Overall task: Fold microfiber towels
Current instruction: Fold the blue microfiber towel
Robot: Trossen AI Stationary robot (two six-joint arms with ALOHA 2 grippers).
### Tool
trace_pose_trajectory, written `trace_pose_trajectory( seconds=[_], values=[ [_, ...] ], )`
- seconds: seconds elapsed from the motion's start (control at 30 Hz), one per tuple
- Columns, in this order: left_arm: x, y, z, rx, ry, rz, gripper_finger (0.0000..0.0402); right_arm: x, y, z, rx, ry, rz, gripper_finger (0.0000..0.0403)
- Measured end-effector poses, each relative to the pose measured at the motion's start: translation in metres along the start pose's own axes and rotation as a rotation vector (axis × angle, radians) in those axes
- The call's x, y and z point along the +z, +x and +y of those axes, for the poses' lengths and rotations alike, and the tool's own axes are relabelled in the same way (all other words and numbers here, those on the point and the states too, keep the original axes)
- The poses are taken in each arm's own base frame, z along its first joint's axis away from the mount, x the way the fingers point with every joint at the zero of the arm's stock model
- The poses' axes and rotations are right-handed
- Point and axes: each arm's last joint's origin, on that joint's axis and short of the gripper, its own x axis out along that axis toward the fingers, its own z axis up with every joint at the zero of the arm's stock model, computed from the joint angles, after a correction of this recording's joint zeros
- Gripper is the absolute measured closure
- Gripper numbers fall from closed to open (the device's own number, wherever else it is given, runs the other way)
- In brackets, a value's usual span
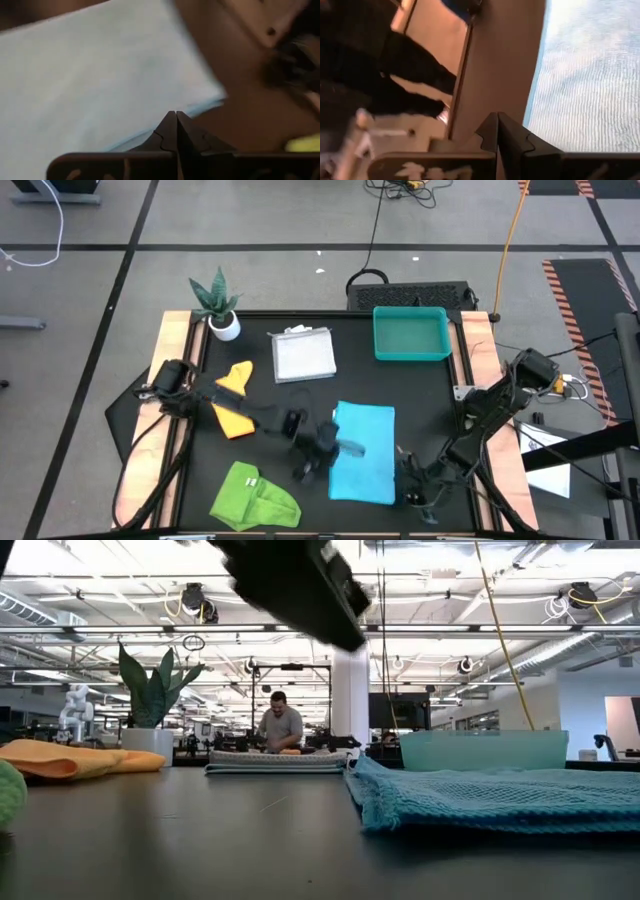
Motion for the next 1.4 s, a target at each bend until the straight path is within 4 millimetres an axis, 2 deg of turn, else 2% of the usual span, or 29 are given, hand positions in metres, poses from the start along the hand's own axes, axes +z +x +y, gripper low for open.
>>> trace_pose_trajectory(
  seconds=[0.13,0.27,0.33,0.53,0.7,0.93,1.27,1.4],
  values=[
    [0.007,0.013,-0.034,0.024,0.104,-0.031,0.0384,-0.003,0.000,0.002,0.005,-0.130,0.006,0.0399],
    [0.009,0.034,-0.053,0.031,0.184,-0.095,0.0344,-0.002,0.000,0.002,0.003,-0.274,-0.002,0.0379],
    [0.010,0.041,-0.056,0.026,0.215,-0.126,0.0319,-0.002,0.000,0.002,-0.012,-0.331,-0.014,0.0362],
    [-0.005,0.057,-0.050,-0.001,0.263,-0.045,0.0245,-0.008,0.001,-0.005,-0.028,-0.390,0.005,0.0288],
    [-0.014,0.071,-0.052,-0.068,0.318,-0.014,0.0210,-0.014,0.002,-0.011,-0.036,-0.392,0.019,0.0237],
    [-0.023,0.076,-0.042,-0.028,0.279,0.052,0.0211,-0.015,0.004,-0.011,-0.034,-0.415,0.014,0.0225],
    [-0.028,0.079,-0.038,-0.073,0.257,0.074,0.0254,-0.015,0.004,-0.012,-0.055,-0.416,0.000,0.0234],
    [-0.028,0.079,-0.037,-0.067,0.252,0.078,0.0267,-0.018,0.011,-0.014,-0.065,-0.437,0.009,0.0234]
  ],
)
